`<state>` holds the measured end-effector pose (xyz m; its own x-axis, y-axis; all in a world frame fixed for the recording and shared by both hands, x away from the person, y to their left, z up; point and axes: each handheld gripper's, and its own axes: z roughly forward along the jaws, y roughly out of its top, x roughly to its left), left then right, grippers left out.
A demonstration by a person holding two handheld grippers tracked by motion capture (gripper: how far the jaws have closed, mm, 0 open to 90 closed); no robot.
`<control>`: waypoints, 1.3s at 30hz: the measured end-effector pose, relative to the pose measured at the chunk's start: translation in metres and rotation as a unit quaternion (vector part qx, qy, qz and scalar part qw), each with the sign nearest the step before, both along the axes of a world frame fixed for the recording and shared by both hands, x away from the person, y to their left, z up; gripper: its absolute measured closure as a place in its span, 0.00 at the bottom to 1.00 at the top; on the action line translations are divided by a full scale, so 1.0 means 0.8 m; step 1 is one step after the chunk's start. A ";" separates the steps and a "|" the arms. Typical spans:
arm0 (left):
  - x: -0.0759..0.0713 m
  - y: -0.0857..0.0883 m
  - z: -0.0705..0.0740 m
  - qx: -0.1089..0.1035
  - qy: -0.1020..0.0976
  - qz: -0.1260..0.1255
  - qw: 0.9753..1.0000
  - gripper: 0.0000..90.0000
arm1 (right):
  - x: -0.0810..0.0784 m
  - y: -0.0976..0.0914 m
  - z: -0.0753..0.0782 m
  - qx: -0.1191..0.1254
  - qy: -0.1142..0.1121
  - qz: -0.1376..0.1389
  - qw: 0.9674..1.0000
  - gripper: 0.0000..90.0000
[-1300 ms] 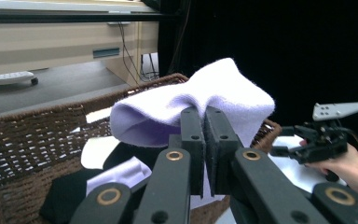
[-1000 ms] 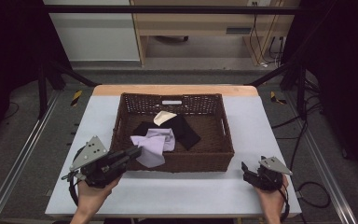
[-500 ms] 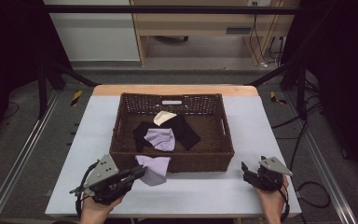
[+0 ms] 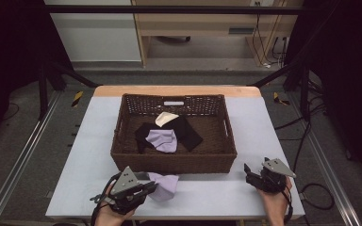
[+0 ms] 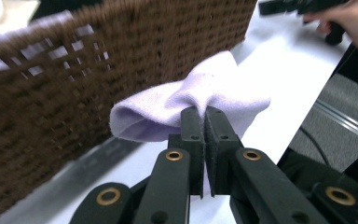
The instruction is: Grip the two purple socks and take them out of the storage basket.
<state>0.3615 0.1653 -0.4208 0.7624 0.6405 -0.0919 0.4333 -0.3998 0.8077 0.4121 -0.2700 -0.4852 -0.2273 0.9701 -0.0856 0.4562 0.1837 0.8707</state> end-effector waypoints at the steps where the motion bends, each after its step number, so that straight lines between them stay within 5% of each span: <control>1: 0.002 -0.001 -0.004 0.004 0.004 0.000 1.000 0.95 | 0.000 0.000 0.000 0.000 0.000 0.000 1.000 0.23; 9: 0.014 -0.007 -0.030 0.035 0.020 0.014 0.999 0.94 | 0.001 0.000 0.000 0.001 0.005 -0.001 1.000 0.22; 13: 0.015 -0.008 -0.034 0.042 0.015 0.019 0.999 0.81 | 0.001 0.000 0.000 0.001 0.006 -0.001 1.000 0.22; 26: 0.010 0.009 0.006 -0.008 -0.018 0.038 0.999 0.68 | 0.003 0.000 0.000 0.002 0.011 -0.006 1.000 0.20; 39: 0.019 0.025 0.042 -0.031 -0.050 0.056 0.997 0.67 | 0.005 0.005 -0.001 -0.019 0.023 -0.004 1.000 0.20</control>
<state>0.3768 0.1854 -0.3870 0.6939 0.7174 -0.0615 0.3886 -0.3012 0.8708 0.4163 -0.2656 -0.4863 -0.2241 0.9681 -0.1117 0.4975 0.2122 0.8411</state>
